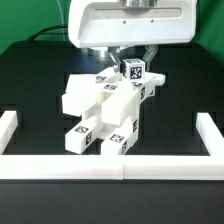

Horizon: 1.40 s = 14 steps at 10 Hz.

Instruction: Assemble chair

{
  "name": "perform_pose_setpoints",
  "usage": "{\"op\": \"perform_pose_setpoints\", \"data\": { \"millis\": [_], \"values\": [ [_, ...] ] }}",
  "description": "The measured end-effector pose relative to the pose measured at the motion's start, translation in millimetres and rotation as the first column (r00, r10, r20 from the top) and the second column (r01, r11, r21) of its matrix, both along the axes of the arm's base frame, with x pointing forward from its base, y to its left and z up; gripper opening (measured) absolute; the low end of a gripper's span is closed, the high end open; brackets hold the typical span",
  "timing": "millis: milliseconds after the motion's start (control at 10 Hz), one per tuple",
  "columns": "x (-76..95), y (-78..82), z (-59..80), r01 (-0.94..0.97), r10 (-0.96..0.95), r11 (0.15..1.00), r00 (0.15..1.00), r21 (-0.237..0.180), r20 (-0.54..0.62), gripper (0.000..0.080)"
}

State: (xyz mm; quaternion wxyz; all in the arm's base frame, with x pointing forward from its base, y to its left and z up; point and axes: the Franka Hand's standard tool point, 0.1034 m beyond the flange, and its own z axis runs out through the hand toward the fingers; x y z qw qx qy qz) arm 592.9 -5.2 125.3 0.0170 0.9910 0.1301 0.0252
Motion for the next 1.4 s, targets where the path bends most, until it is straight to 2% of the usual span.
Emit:
{"op": "perform_pose_setpoints", "data": {
  "millis": [800, 1400],
  "values": [
    [1.9, -2.8, -8.1, 0.004, -0.004, 1.000, 1.000, -0.007, -0.008, 0.0285],
    [3.3, -6.5, -8.0, 0.009, -0.009, 1.000, 1.000, -0.008, -0.005, 0.0285]
  ]
}}
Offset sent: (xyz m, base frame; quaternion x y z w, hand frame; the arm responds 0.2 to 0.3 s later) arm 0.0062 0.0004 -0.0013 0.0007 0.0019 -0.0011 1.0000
